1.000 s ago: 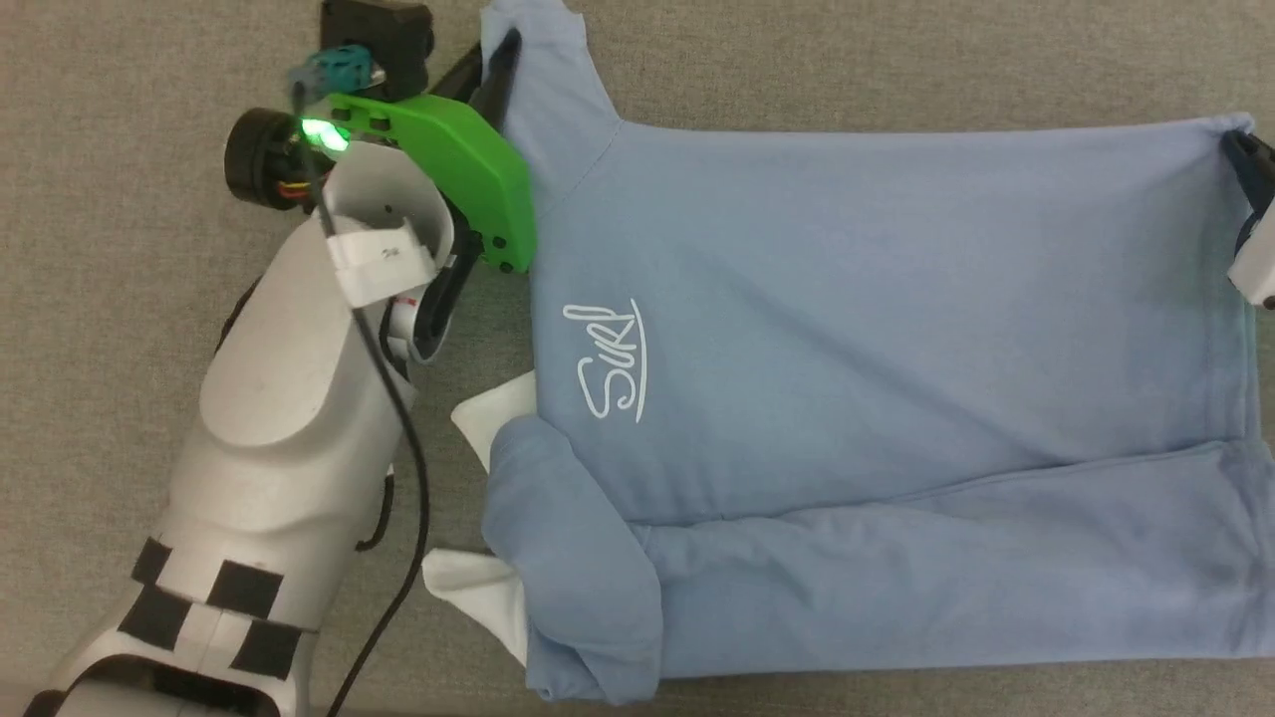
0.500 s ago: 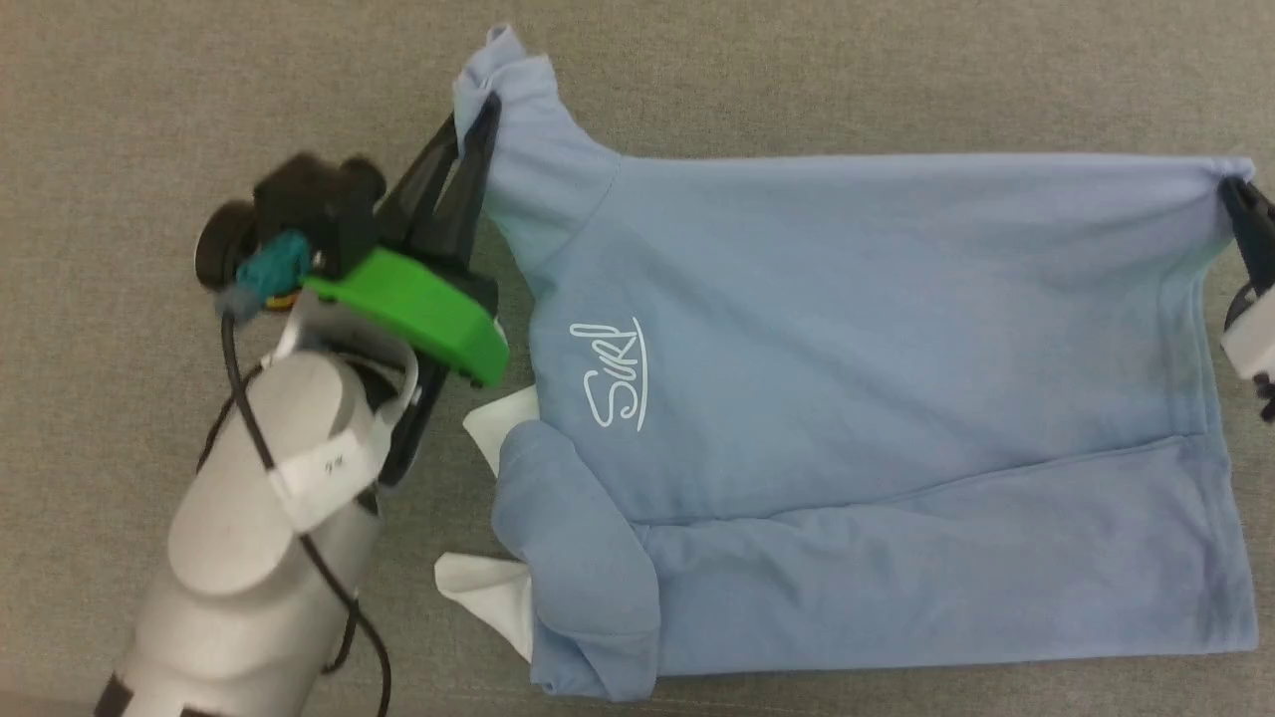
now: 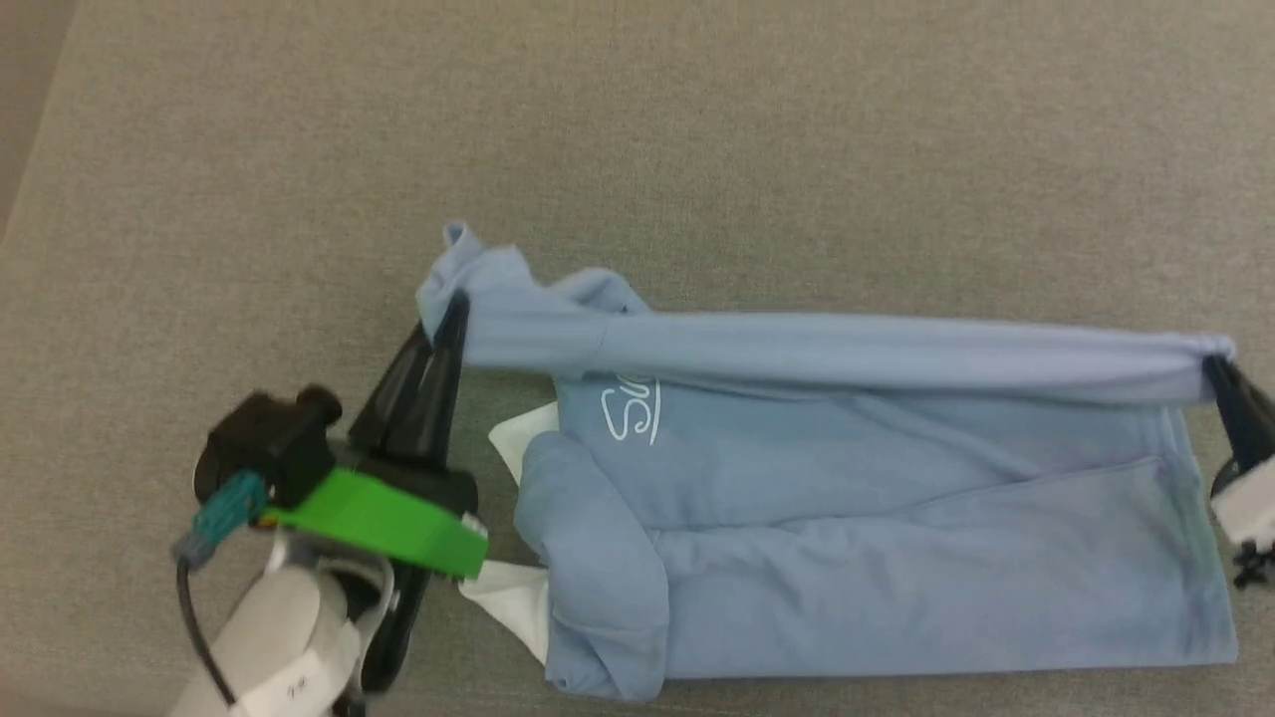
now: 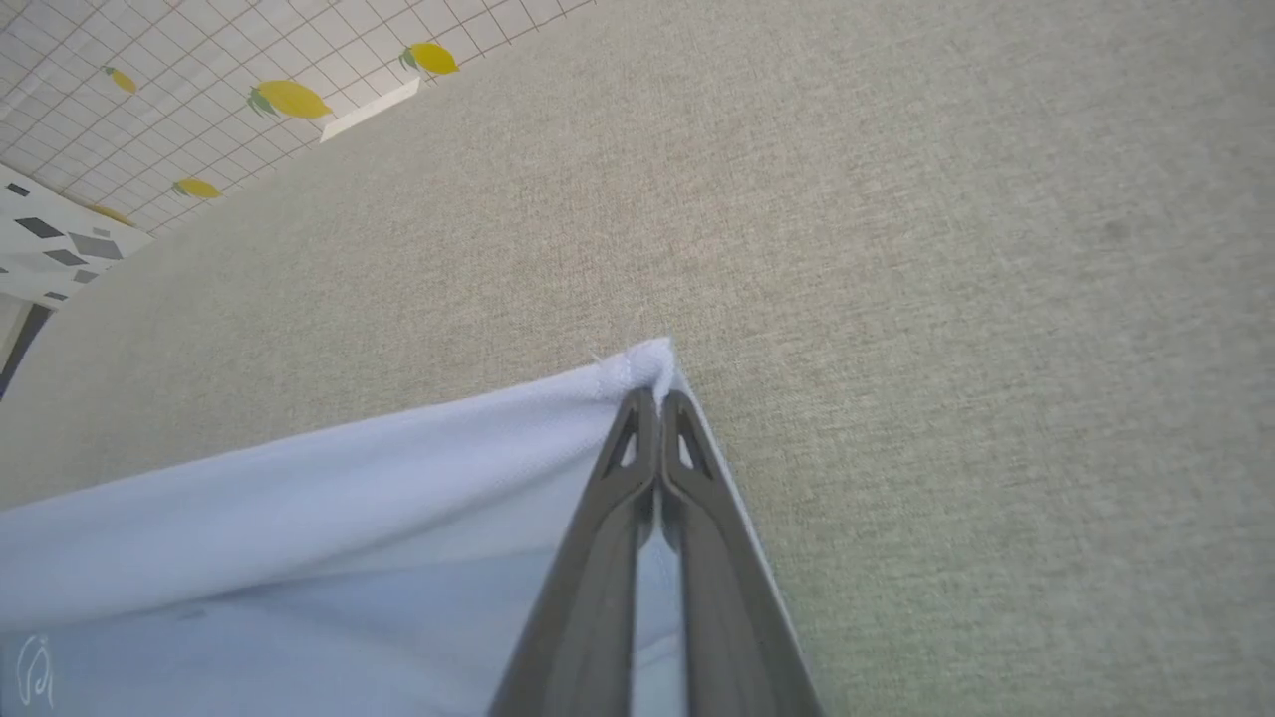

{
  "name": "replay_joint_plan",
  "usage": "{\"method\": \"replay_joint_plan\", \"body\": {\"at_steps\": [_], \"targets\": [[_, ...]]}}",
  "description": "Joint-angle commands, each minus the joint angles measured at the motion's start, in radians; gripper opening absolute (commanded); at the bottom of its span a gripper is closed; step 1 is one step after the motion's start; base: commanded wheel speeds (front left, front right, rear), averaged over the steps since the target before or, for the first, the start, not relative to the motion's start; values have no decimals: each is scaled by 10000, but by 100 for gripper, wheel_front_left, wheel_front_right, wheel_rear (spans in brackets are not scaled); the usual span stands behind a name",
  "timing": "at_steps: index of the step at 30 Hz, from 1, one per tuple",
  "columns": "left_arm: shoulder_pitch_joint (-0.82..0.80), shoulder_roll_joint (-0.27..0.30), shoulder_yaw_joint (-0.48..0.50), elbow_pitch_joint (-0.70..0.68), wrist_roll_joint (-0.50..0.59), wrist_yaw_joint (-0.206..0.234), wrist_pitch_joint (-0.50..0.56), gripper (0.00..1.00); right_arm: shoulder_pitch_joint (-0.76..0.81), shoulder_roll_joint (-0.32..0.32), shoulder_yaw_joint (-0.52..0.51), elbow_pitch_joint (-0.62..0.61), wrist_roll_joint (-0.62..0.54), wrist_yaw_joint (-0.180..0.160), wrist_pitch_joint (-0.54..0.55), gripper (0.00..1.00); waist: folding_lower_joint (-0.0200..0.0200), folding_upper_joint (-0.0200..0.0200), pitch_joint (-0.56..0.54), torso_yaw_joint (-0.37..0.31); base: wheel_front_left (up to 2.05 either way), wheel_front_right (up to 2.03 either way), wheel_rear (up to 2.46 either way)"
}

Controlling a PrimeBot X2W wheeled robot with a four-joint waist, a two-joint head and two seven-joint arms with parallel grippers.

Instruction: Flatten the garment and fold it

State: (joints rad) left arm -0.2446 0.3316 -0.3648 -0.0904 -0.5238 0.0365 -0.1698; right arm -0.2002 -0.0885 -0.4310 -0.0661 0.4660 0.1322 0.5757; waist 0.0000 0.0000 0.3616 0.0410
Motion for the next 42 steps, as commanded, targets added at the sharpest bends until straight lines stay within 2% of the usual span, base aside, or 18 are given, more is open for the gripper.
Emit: {"method": "replay_joint_plan", "body": {"at_steps": [1,5,12,19,20,21,22,23,29,33,39,42], "targets": [[321,143,101,-147,-69,108,-62,0,250,44,-108,-62,110,-15,-37,0,0,0,-200,-3,0,0,0],[1178,176,-40,-591,-343,169,135,0,943,238,-294,-137,315,-15,17,0,0,0,-381,-58,0,0,0],[1966,211,-437,-594,-1073,-47,942,0,1535,344,-442,-69,265,-15,296,0,0,0,-431,-163,0,0,0],[2155,317,-633,165,-1549,310,2250,0,1450,376,-524,314,-186,-15,294,0,0,0,-508,-155,0,0,0],[2051,228,-585,454,-1614,399,2271,40,1321,379,-472,587,-266,-15,187,0,0,0,-567,-132,0,0,0],[2002,200,-598,553,-1630,397,2287,67,1268,379,-437,699,-285,-15,144,0,0,0,-589,-128,0,0,0],[1659,-39,-553,891,-1592,436,2002,100,1091,381,-361,1050,-369,-15,-65,28,0,0,-659,-66,0,0,0],[1601,-100,-549,952,-1597,444,1944,100,1064,381,-348,1104,-382,-15,-103,100,0,0,-678,-64,0,0,0],[1684,-286,-393,781,-1768,492,1577,100,1263,381,-121,768,-347,-15,120,100,0,0,-985,-51,0,0,0],[2127,-211,-25,219,-1730,785,1068,100,1715,382,-61,51,-83,-15,559,100,0,0,-1255,-41,0,0,0],[2788,-254,741,-631,-504,1954,-587,100,2300,382,-449,-859,82,-15,401,100,0,0,-1477,28,0,0,0],[3010,-399,1021,-925,408,2362,-868,100,2399,382,-581,-864,57,-15,145,100,0,0,-1485,77,0,0,0]]}}
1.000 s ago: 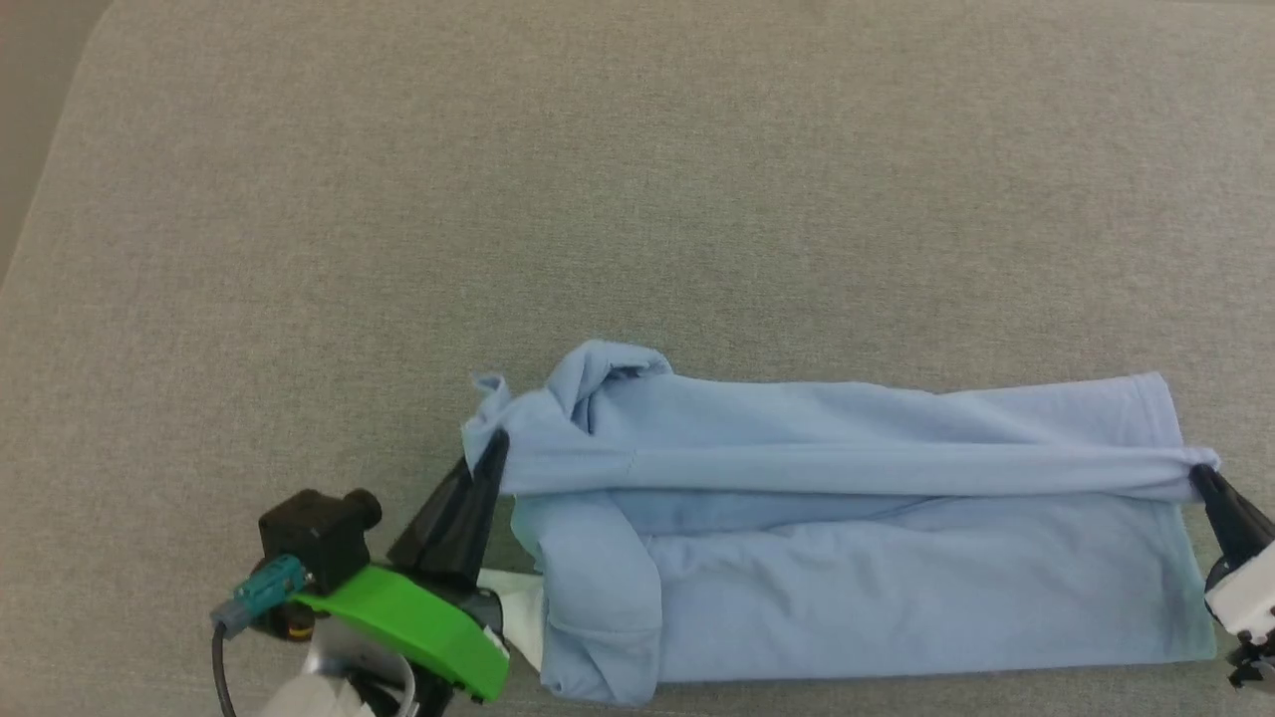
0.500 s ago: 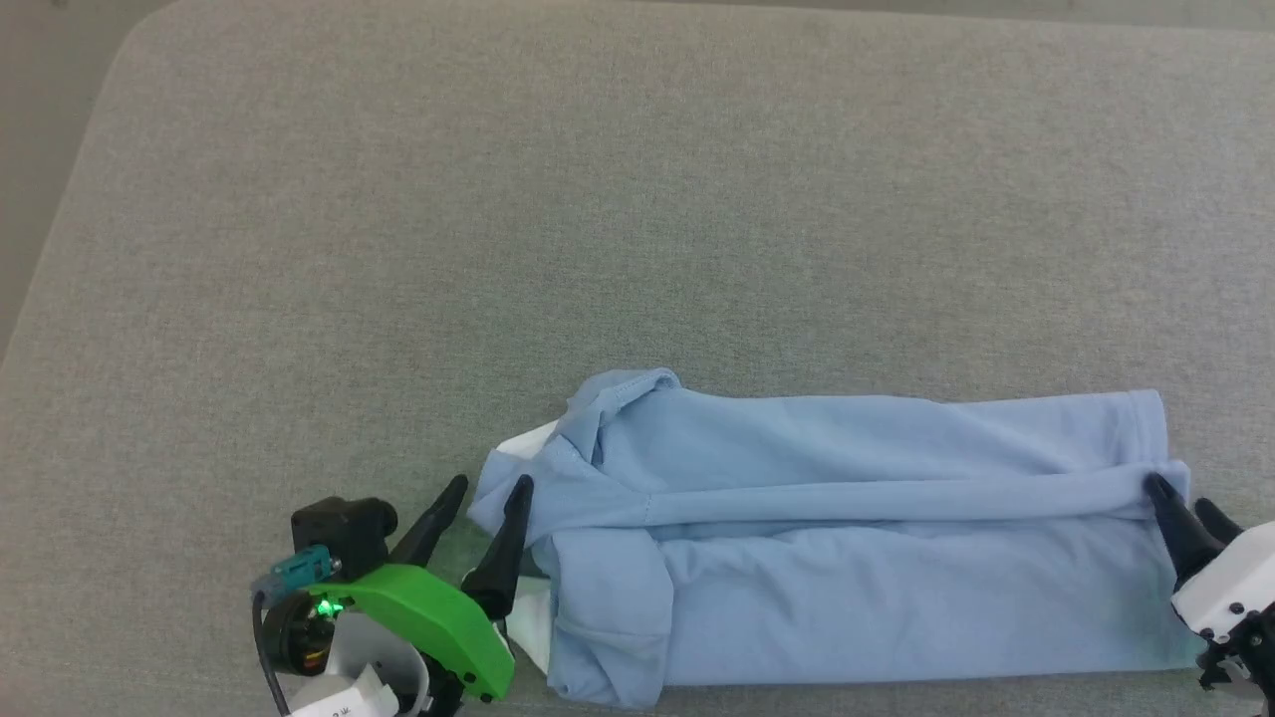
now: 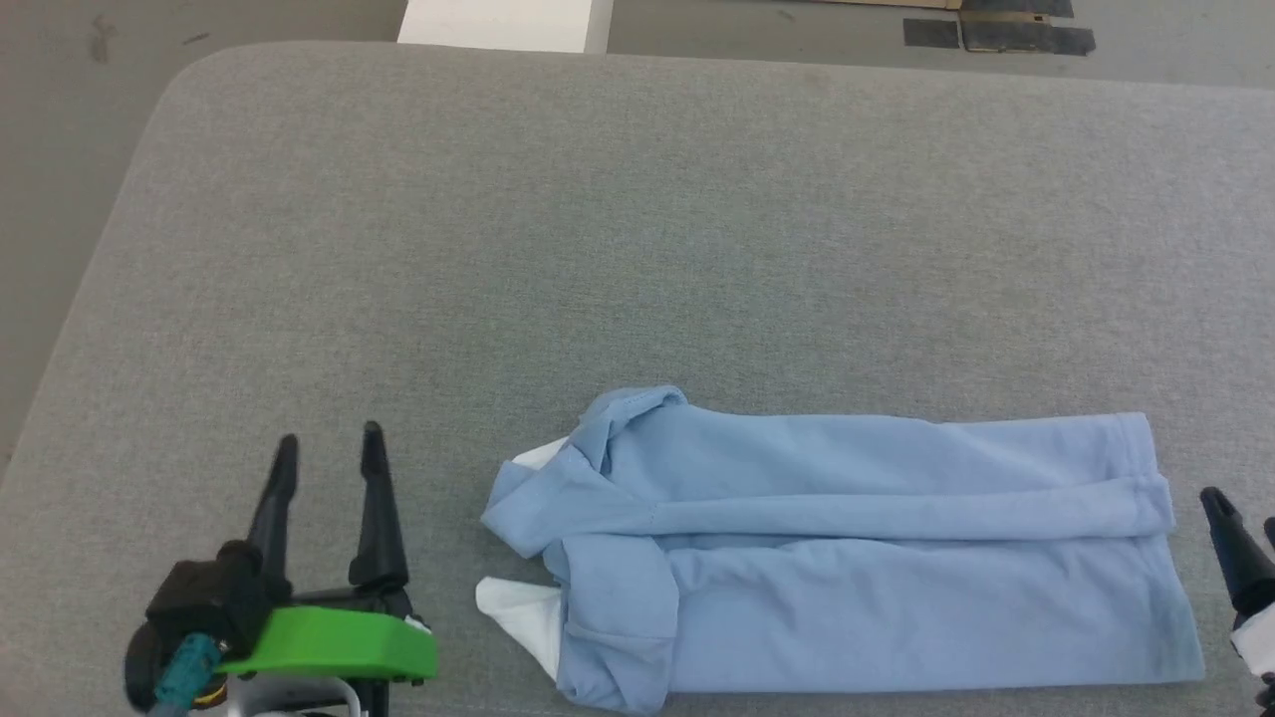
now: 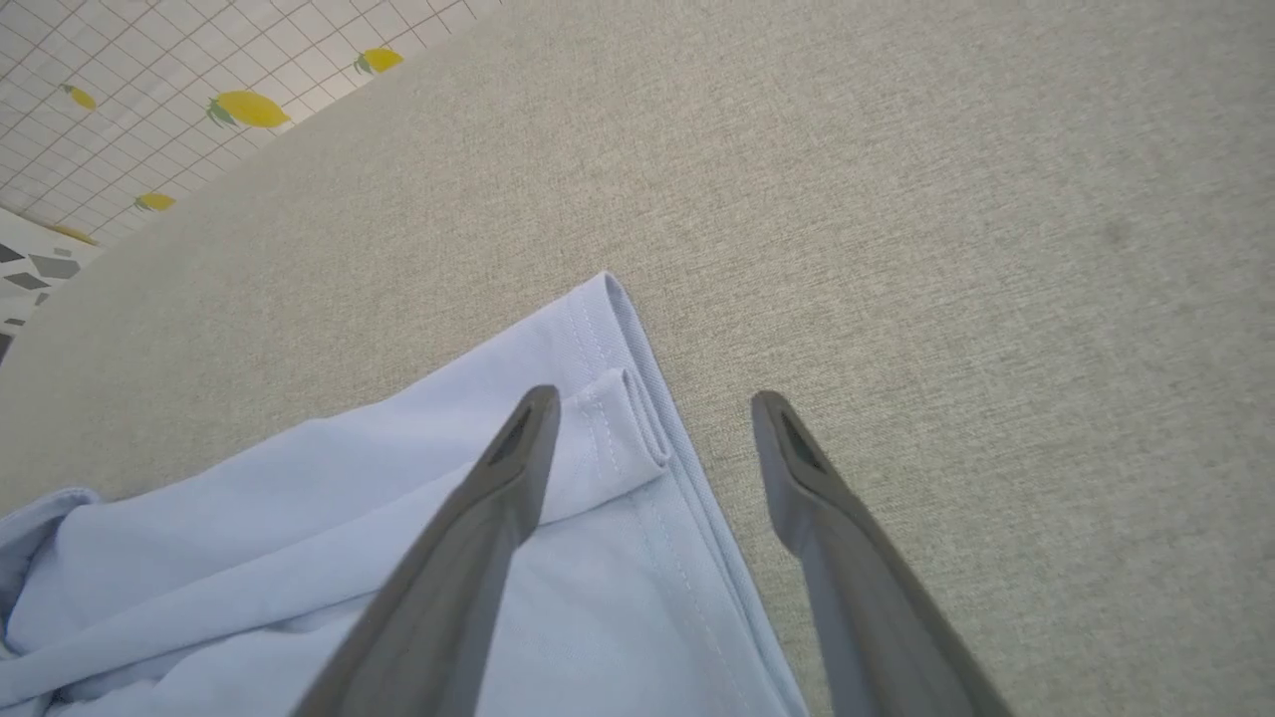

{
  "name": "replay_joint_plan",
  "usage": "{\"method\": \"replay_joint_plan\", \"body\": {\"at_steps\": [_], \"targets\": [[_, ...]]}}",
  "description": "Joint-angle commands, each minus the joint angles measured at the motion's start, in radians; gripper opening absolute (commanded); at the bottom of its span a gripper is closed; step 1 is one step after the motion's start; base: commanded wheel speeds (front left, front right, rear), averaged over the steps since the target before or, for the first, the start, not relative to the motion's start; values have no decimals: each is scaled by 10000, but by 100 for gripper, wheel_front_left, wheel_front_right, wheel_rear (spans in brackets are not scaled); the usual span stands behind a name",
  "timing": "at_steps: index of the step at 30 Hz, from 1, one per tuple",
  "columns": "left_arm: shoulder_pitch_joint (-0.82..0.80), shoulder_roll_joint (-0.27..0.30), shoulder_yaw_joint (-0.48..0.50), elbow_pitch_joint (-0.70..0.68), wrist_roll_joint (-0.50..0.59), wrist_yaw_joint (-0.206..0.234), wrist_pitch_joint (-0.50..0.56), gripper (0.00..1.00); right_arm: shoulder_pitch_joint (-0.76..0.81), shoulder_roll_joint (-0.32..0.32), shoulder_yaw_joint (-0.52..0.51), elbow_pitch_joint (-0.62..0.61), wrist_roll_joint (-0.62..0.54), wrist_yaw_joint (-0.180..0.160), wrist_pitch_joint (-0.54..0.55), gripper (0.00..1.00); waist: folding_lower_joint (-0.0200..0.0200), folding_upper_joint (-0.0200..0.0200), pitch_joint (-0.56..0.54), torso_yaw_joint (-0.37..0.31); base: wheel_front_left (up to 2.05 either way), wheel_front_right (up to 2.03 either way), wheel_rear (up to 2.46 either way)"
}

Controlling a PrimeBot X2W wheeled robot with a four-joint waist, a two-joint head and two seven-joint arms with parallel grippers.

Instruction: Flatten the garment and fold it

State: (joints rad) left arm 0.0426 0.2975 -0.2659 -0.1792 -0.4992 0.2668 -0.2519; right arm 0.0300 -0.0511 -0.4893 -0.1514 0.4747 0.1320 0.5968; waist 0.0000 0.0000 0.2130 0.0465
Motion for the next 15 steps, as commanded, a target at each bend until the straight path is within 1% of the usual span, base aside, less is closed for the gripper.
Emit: {"method": "replay_joint_plan", "body": {"at_steps": [1,3,5,11,15], "targets": [[210,-82,102,-118,640,173,-78,100,126,8,21,38,-111,-13,-128,100,0,0,11,45,0,0,0],[280,-361,288,-440,1341,256,-90,100,114,8,26,184,-198,-13,-262,100,0,0,43,122,0,0,0],[475,-693,421,-589,1790,207,-94,100,65,8,82,400,-296,-13,-301,100,0,0,72,204,0,0,0],[746,-1409,641,-387,2259,-392,-97,100,-203,8,171,1224,-874,-13,-223,100,0,0,205,518,0,0,0],[738,-1601,814,-214,2528,-717,-97,100,-413,8,257,1741,-1075,-13,-62,100,0,0,306,672,0,0,0]]}}
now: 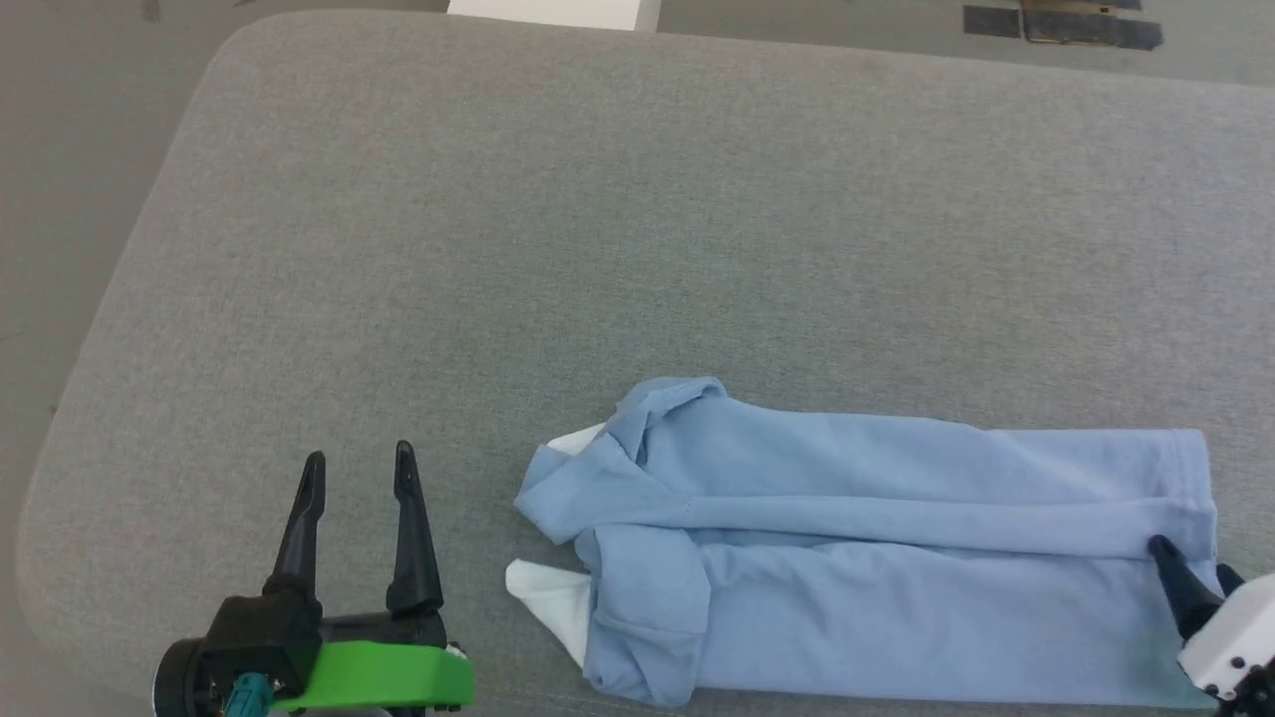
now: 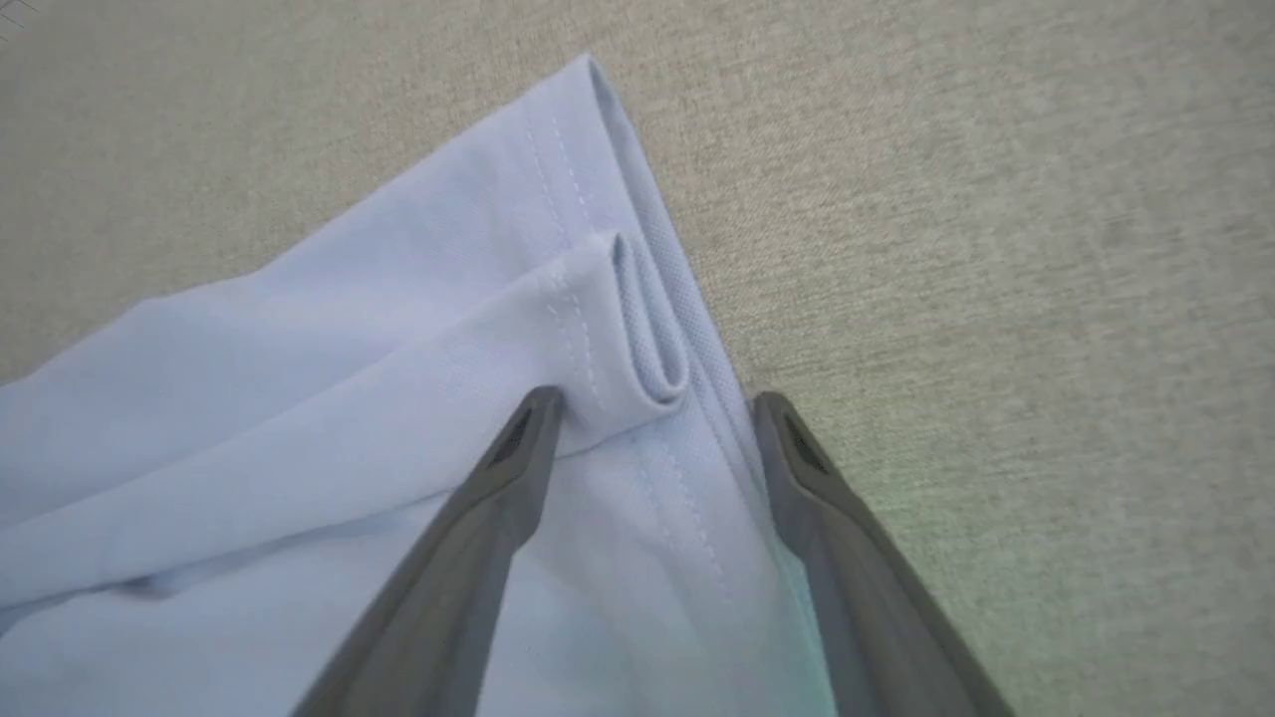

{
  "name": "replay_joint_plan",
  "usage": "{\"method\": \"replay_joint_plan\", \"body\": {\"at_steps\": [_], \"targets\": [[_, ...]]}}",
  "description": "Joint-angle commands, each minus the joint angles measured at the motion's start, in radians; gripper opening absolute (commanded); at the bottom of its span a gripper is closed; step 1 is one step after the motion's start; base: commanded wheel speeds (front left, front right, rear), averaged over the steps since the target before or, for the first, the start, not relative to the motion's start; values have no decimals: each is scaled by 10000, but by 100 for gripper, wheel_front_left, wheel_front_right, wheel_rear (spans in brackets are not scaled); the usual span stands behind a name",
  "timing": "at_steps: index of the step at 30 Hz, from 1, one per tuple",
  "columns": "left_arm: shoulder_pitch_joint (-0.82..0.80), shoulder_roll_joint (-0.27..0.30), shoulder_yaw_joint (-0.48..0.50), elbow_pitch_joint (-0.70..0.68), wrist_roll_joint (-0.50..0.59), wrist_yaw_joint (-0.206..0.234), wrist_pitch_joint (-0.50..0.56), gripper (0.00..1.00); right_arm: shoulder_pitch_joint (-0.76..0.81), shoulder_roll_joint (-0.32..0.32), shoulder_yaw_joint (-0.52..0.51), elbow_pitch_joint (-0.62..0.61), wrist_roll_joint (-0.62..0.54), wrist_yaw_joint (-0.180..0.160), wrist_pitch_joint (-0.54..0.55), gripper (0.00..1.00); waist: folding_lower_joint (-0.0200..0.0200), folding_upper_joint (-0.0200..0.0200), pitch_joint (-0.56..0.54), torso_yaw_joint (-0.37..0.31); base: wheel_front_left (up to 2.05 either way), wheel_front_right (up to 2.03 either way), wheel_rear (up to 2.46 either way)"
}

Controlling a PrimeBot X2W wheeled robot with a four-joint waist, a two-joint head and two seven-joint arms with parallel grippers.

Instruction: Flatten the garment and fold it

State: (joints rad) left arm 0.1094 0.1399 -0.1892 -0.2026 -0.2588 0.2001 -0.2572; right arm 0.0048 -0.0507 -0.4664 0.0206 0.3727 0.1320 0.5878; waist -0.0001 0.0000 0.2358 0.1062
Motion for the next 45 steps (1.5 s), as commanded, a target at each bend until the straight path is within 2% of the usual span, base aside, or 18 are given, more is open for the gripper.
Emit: {"method": "replay_joint_plan", "body": {"at_steps": [1,3,4,5,6,12,21,26,32,35,40,45], "targets": [[53,-64,95,53,192,-131,-44,100,-220,5,59,153,-114,-13,79,100,1,0,104,101,0,0,0],[33,-122,175,116,317,-249,-44,100,-315,5,76,397,-179,-13,222,100,1,0,144,132,0,0,0],[21,-157,215,141,369,-312,-44,100,-347,5,75,522,-212,-13,348,93,1,0,160,144,0,0,0],[14,-188,249,160,404,-356,-44,100,-364,5,47,621,-214,-13,471,54,1,0,171,151,0,0,0],[17,-223,284,204,437,-409,-44,100,-371,5,56,700,-208,-13,648,2,1,0,177,157,0,0,0],[58,-392,473,398,538,-646,-45,100,-481,5,-197,693,-175,-13,1045,0,1,0,148,70,0,0,0],[-10,-593,649,617,659,-928,-45,100,-1156,-60,-538,465,-617,-13,753,0,1,0,34,-130,0,0,0],[4,-636,759,679,831,-1040,-45,100,-1770,-666,-1238,827,-1032,-13,534,0,1,0,8,-284,0,0,0],[-22,-687,831,780,954,-1153,-45,100,-2318,-1720,-2583,1748,-1742,-13,171,0,1,0,-30,-368,0,0,0],[-2,-714,849,858,985,-1201,-45,100,-2490,-1975,-2875,2081,-1901,-13,21,0,1,0,-111,-392,0,0,0],[120,-756,882,974,985,-1246,-45,100,-2399,-1783,-2109,1857,-1387,-13,98,0,1,0,-303,-484,0,0,0],[195,-795,879,1065,944,-1331,-45,100,-1587,-1154,-765,196,-211,-13,898,0,1,0,-562,-503,0,0,0]]}}
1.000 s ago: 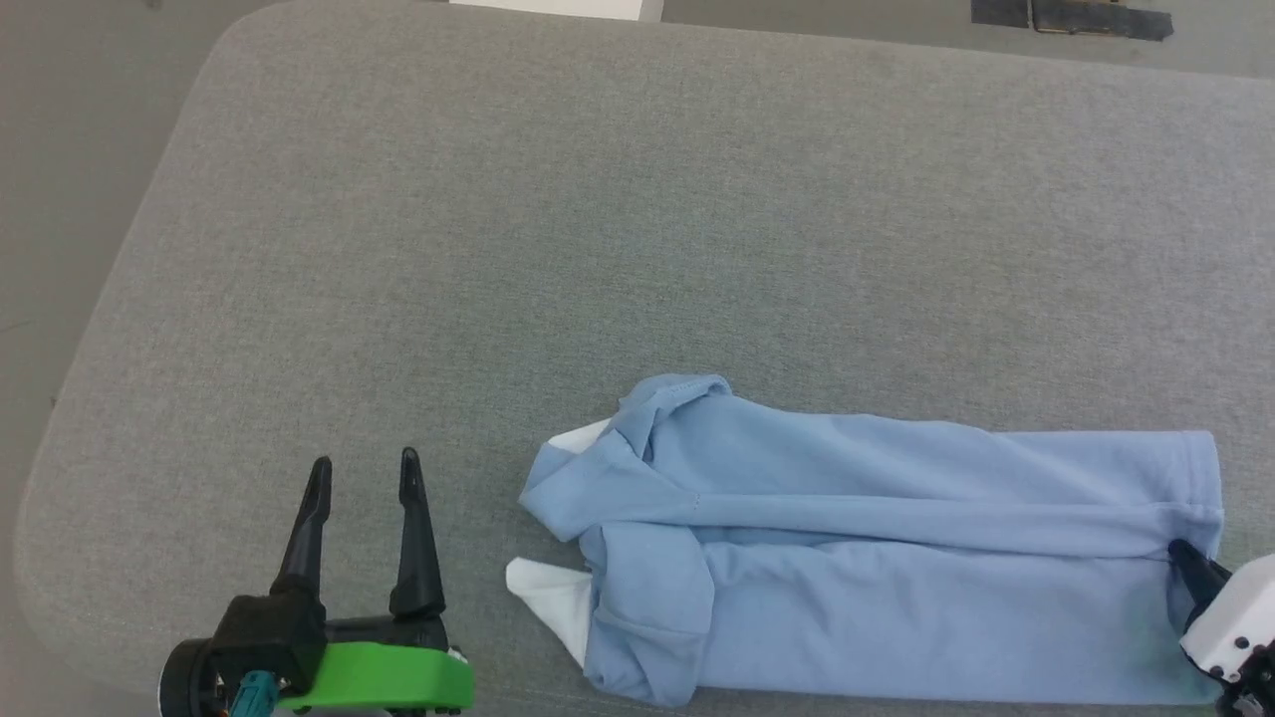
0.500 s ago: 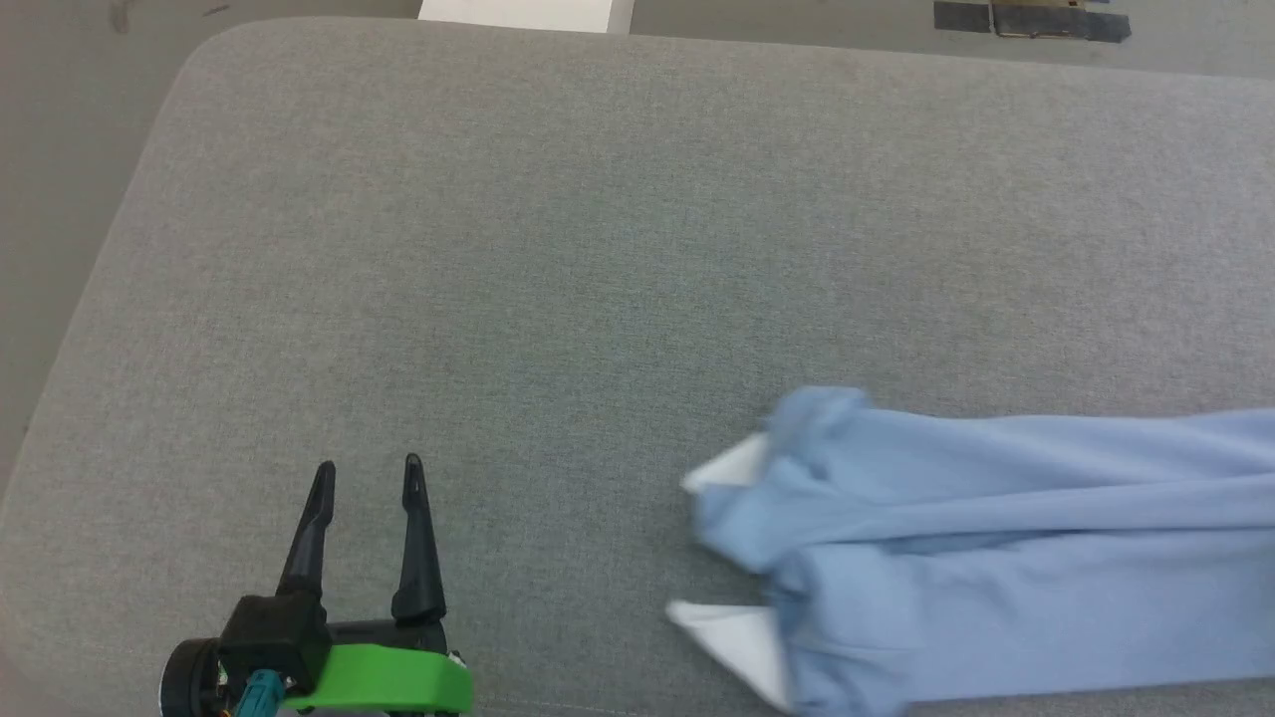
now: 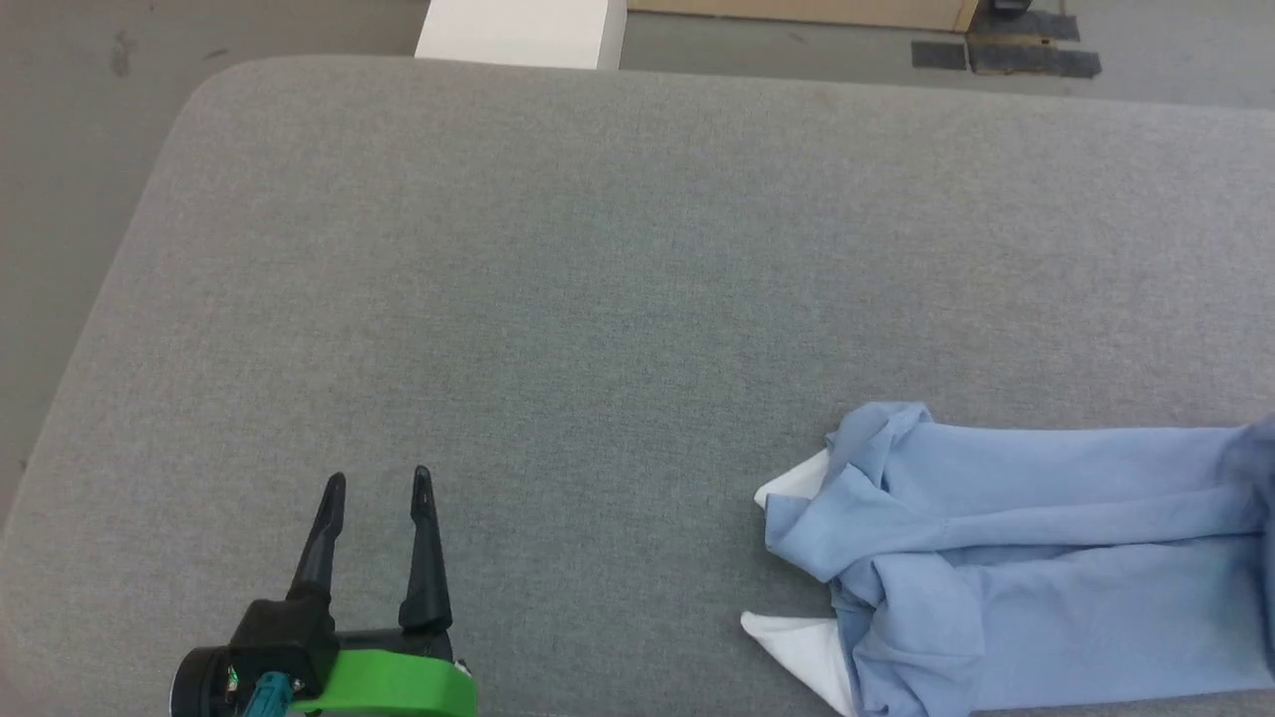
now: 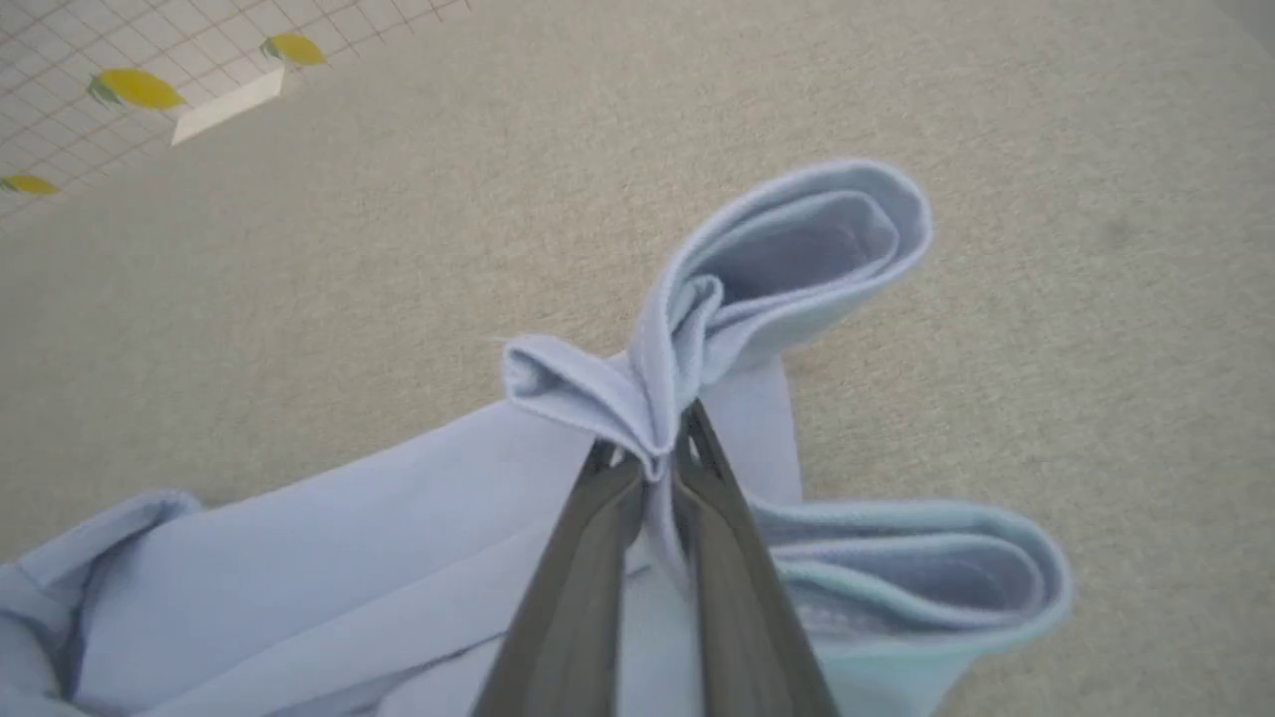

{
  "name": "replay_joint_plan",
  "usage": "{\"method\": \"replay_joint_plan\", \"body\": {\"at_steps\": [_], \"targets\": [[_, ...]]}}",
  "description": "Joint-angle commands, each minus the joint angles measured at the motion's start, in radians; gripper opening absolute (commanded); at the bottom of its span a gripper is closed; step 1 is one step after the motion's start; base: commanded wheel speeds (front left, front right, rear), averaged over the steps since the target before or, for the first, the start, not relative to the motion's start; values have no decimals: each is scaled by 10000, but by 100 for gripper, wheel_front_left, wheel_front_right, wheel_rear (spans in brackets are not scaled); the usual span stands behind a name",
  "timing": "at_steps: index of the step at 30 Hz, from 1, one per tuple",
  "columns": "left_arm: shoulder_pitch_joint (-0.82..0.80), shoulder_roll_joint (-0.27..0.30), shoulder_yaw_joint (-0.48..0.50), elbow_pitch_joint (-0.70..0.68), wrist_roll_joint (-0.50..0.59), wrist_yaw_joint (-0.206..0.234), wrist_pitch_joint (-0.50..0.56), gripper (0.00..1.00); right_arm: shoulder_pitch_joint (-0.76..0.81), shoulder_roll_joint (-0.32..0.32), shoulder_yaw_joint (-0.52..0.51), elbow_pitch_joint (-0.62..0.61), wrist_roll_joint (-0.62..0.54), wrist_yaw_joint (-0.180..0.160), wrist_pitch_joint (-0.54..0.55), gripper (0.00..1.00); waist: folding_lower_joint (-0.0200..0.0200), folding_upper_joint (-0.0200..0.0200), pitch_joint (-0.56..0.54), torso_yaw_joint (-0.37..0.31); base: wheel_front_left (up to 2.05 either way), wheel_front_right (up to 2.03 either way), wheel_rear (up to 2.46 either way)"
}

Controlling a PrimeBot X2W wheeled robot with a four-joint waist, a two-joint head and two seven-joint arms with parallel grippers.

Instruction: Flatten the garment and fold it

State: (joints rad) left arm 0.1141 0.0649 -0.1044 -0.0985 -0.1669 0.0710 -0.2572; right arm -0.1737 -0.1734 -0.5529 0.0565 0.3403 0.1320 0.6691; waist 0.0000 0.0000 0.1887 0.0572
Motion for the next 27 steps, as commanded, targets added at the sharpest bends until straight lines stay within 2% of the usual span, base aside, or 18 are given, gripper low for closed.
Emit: {"method": "replay_joint_plan", "body": {"at_steps": [1,8,14,19,27], "targets": [[159,-51,29,43,22,-52,-45,100,423,174,377,-571,290,-13,295,0,0,0,-136,-8,0,0,0],[313,-89,31,176,-43,-132,-45,100,1855,825,2234,-3384,1261,-13,1841,0,0,0,-440,64,0,0,0],[394,-108,40,217,-89,-210,-45,100,2125,1049,3855,-4338,1333,-13,2371,0,0,0,-553,296,0,0,0],[379,-118,23,222,-80,-245,-45,100,1936,1150,5030,-4138,1240,-13,2588,0,0,0,-511,557,0,0,0],[225,-135,-136,302,-166,-199,-45,100,1313,1203,5791,-1950,289,-13,2141,0,0,0,-342,977,0,0,0]]}}
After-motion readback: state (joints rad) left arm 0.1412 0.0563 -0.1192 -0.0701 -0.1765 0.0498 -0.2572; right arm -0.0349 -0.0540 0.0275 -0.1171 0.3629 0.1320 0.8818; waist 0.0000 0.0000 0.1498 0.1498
